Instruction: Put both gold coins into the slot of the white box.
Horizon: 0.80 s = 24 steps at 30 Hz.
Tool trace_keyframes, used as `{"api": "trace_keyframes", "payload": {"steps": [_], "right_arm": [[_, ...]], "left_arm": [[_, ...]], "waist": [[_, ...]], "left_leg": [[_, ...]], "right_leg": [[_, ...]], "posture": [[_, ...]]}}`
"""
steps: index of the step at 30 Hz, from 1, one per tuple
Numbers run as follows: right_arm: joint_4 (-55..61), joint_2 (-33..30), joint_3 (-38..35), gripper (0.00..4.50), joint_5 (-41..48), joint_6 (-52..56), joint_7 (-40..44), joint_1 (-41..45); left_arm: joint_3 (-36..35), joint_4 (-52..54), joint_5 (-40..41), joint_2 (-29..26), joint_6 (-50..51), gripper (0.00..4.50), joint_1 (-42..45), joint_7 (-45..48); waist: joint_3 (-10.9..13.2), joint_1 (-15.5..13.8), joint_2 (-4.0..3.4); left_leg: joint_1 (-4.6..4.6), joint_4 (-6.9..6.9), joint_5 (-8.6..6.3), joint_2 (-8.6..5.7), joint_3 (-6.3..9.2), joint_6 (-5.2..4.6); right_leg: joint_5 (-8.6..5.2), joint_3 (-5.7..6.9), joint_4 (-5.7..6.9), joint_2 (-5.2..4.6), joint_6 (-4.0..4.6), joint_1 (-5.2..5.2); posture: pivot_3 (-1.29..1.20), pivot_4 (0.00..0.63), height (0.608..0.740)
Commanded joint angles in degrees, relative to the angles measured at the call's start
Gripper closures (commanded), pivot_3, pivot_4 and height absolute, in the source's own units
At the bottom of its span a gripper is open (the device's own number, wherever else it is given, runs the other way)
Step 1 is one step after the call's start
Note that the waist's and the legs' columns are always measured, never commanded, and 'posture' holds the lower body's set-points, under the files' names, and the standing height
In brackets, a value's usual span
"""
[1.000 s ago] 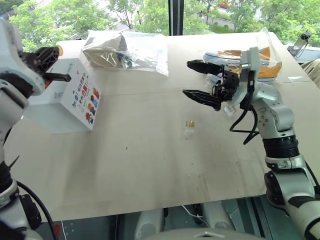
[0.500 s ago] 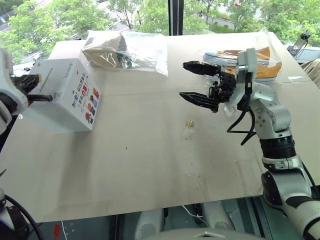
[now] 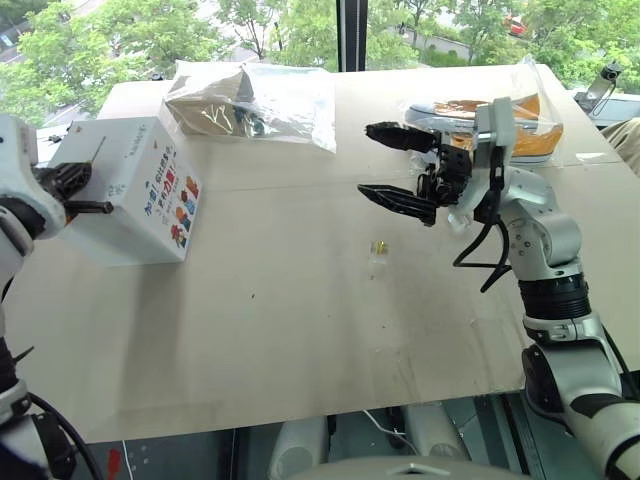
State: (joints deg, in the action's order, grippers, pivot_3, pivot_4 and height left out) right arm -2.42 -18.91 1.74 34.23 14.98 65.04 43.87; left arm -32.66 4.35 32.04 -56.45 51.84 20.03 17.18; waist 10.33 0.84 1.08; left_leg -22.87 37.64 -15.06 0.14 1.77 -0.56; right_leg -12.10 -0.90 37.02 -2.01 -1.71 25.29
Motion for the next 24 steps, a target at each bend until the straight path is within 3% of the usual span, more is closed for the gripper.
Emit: {"api": "trace_keyframes", "payload": {"steps": [1, 5, 6, 9, 15, 19, 24], "right_arm": [[1.98, 0.11, -1.07, 0.1, 0.64, -0.85, 0.0, 0.45], [2.07, -0.06, -1.06, 0.0, 0.64, -0.57, -0.17, 0.24], [2.02, -0.07, -1.01, 0.0, 0.52, -0.41, -0.46, 0.14], [0.46, 0.18, -0.06, 0.0, -1.67, -0.83, -2.01, -0.97], [-2.84, -0.05, 4.78, 0.0, -11.46, -3.96, -6.02, -6.85], [-2.83, 0.05, 8.05, 0.0, -18.65, -3.0, -12.98, -11.57], [0.87, 0.89, 7.92, 0.0, -21.92, 2.98, -21.41, -15.58]], "left_arm": [[-1.59, -0.36, -1.15, 0.53, -0.43, 4.5, 0.18, -0.16], [-1.76, -0.39, -2.73, 1.17, -3.22, 3.54, 0.58, 0.11], [-1.67, -0.48, -3.56, 1.44, -5.27, 2.84, 0.97, 0.0], [-2.14, 1.36, -4.58, 3.49, -14.18, 1.42, 3.57, 0.75], [-2.88, 11.07, 4.63, 7.11, -16.54, 1.42, 4.89, 8.45], [-0.34, 22.69, 13.71, 5.62, -9.75, 1.42, -5.53, 18.1], [3.16, 29.87, 15.29, 3.53, -6.59, 1.42, -15.38, 22.26]], "waist": [[0.0, 0.01, 0.0], [-0.01, 0.02, 0.0], [-0.01, 0.0, 0.0], [-0.06, -0.08, 0.1], [-0.25, -0.1, 0.4], [-0.25, 0.61, 0.39], [-0.23, 1.01, 0.38]], "left_leg": [[0.0, 0.0, 0.0, 0.0, 0.0, 0.0], [0.05, 0.0, 0.01, 0.0, 0.0, 0.01], [0.05, 0.0, 0.01, 0.0, 0.0, 0.02], [0.03, 0.01, 0.03, 0.0, 0.02, 0.05], [-0.03, 0.05, 0.03, -0.02, -0.05, 0.06], [0.0, 0.05, 0.03, -0.01, -0.22, 0.06], [0.02, 0.05, 0.05, 0.02, -0.19, 0.08]], "right_leg": [[0.0, 0.0, 0.0, 0.0, 0.0, 0.0], [0.0, -0.01, 0.08, 0.0, 0.0, 0.0], [0.0, -0.01, 0.09, 0.0, 0.0, 0.0], [0.01, 0.01, 0.09, -0.01, 0.01, 0.0], [0.01, -0.08, 0.04, -0.11, 0.0, 0.0], [0.02, -0.27, 0.1, -0.08, 0.0, 0.08], [0.0, -0.41, 0.43, 0.01, 0.02, 0.2]], "posture": [[0.0, 0.15, 0.74], [0.0, 0.15, 0.74], [0.0, 0.15, 0.74], [0.0, 0.15, 0.74], [0.0, 0.15, 0.74], [0.0, 0.15, 0.74], [0.0, 0.15, 0.74]]}}
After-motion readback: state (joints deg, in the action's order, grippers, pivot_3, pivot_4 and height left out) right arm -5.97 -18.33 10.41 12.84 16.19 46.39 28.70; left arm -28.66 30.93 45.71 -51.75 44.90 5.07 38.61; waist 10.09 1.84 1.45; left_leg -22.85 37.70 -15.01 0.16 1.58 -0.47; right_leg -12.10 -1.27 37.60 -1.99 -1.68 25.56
